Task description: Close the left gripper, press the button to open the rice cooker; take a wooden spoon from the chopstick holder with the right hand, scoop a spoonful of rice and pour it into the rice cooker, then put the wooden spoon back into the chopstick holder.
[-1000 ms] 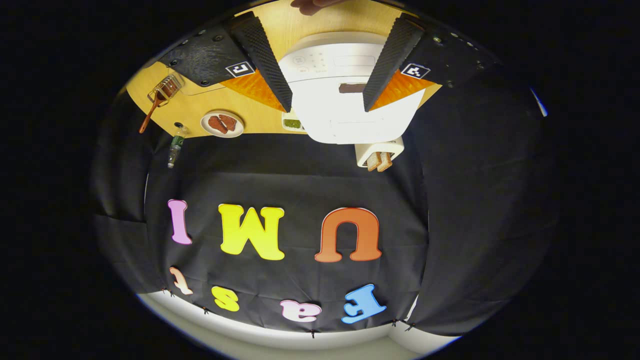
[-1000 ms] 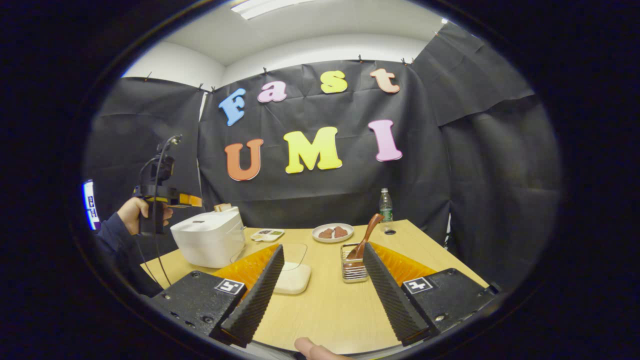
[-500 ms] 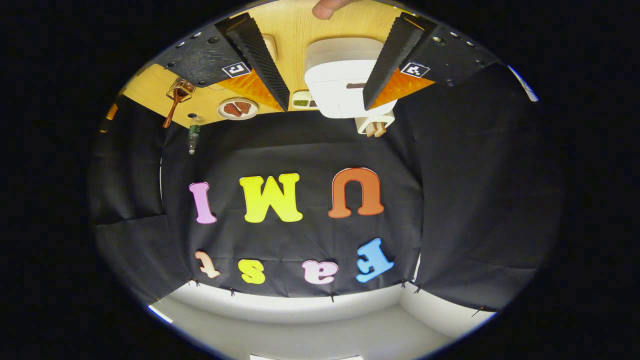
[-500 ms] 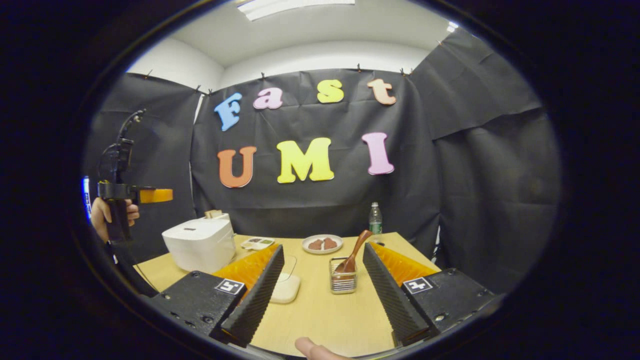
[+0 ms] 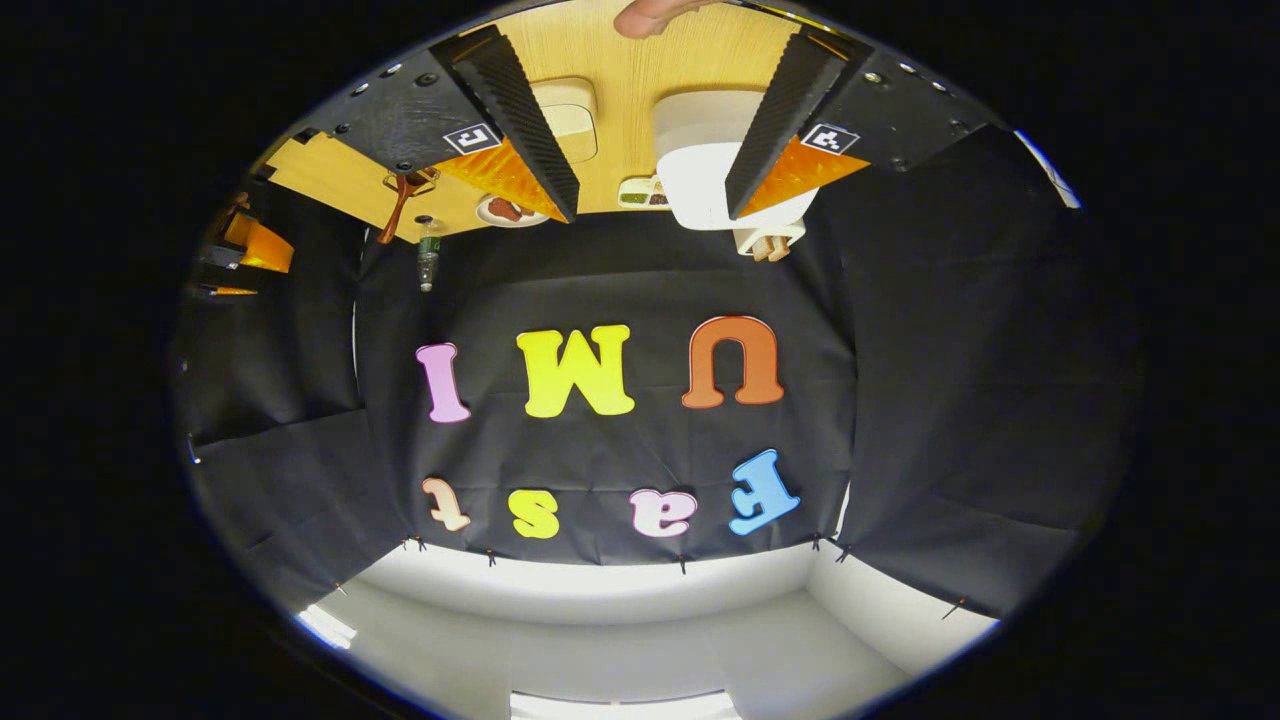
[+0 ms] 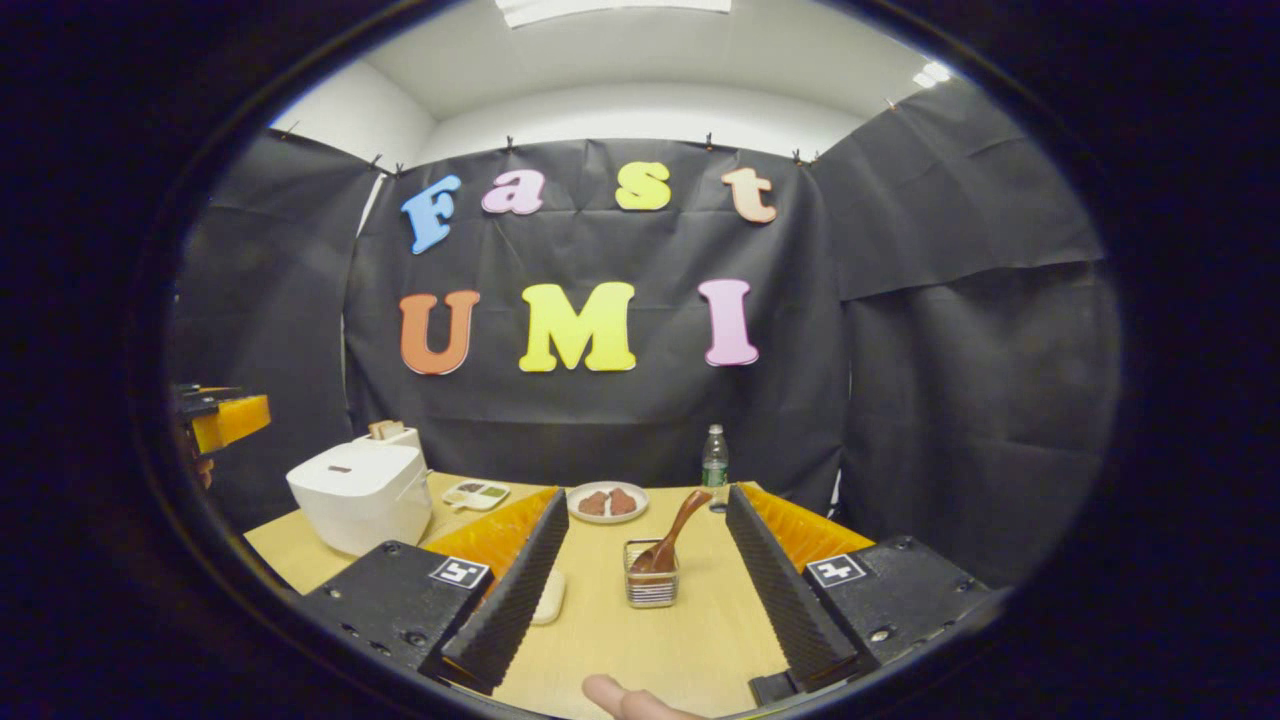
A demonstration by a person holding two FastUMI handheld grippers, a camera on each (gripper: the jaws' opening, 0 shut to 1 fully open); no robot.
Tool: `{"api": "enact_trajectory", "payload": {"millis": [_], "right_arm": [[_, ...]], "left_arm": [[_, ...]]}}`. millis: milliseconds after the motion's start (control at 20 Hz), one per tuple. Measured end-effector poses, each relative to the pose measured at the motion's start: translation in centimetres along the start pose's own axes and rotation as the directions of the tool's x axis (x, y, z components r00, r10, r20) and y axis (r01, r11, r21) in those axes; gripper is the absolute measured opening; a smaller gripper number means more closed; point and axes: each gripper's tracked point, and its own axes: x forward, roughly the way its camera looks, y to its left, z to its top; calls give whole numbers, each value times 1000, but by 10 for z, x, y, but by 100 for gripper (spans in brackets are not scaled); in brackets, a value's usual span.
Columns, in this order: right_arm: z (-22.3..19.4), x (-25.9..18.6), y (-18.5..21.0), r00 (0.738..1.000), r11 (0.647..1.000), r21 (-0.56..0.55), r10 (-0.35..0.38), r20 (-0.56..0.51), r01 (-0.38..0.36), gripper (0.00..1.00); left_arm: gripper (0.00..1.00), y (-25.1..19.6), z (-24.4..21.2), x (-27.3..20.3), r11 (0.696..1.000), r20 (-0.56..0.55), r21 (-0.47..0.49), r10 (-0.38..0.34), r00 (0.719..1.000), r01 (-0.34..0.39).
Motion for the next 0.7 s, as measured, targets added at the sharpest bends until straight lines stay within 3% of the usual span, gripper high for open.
{"api": "enact_trajectory", "payload": {"millis": [300,400,500,550,600,700], "right_arm": [[-9,-9,-3,999,999,35,-21,-26,22,100],[-12,-16,8,1000,999,43,7,-27,-6,100],[-1,-21,8,1000,1000,0,7,7,-7,96],[6,-23,5,1000,1000,-10,-8,29,8,100],[12,-27,7,999,1000,-17,-11,49,12,96],[17,-33,16,997,1000,-26,5,71,-3,100]], "left_arm": [[93,-19,-14,-16,1000,-2,15,0,1000,0],[93,-23,-13,-23,1000,27,10,-8,1000,7],[94,-26,-15,-28,1000,42,0,-16,999,16],[95,-28,-18,-30,1000,40,-12,-19,999,19],[95,-29,-22,-30,999,34,-26,-20,999,21],[95,-27,-21,-31,999,33,-36,-16,999,17]]}}
